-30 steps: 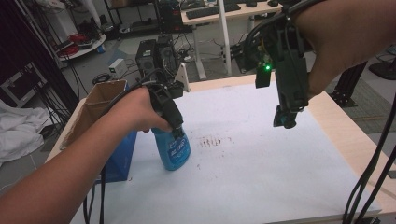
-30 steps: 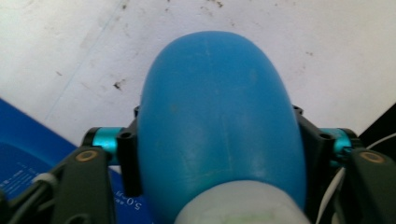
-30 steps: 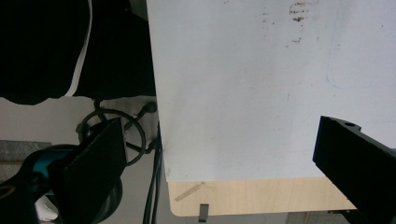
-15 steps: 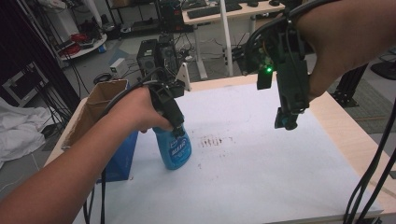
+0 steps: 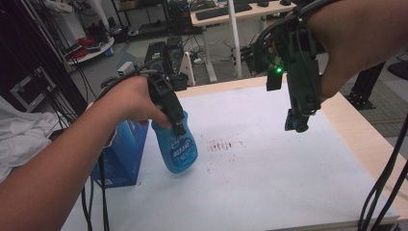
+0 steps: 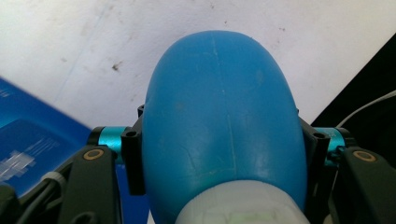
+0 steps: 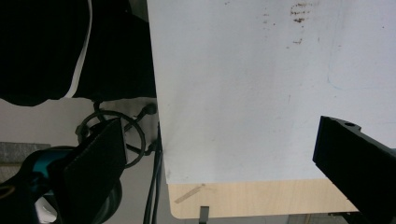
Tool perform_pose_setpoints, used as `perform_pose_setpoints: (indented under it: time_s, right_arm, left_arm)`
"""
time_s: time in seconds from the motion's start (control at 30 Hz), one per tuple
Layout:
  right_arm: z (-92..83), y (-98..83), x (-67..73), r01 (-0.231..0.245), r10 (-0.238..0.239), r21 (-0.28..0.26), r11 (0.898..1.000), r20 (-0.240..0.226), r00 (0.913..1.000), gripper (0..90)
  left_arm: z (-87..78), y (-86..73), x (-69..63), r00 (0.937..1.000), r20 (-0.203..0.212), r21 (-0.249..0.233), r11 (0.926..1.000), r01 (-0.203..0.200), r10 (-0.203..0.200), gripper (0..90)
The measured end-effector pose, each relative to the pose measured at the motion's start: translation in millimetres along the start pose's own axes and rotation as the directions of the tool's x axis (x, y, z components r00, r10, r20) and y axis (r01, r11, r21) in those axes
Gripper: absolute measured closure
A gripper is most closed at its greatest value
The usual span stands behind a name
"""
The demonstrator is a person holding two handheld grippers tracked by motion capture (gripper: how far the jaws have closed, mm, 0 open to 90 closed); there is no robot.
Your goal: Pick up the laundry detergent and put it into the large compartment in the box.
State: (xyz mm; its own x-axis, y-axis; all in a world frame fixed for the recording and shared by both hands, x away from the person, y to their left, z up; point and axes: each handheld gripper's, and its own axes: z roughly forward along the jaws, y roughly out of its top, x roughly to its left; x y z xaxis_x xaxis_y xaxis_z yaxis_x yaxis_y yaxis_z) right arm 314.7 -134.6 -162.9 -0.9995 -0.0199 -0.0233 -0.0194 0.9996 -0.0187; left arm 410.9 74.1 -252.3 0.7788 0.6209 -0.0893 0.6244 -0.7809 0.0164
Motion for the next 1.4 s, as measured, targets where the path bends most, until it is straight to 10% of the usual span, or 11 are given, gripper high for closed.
perform_pose_setpoints:
  time_s: [0.87,1.2,1.4]
  right_arm:
    - [0.5,9.2,1.9,0.024,-0.024,-0.002,1.000,-0.003,0.9997,2.1]
    - [3.0,16.1,1.2,0.035,-0.035,0.008,0.999,-0.011,0.9993,2.1]
    - [3.5,19.0,0.5,0.035,-0.034,0.010,0.999,-0.010,0.9994,2.1]
  left_arm:
    - [-143.4,-59.7,32.2,0.9877,-0.039,-0.083,0.9856,0.148,-0.151,37.4]
    - [-158.9,-97.9,64.9,0.9628,-0.025,-0.122,0.9567,0.264,-0.269,37.4]
    - [-159.1,-118.5,89.5,0.9357,-0.042,-0.121,0.9314,0.343,-0.350,37.4]
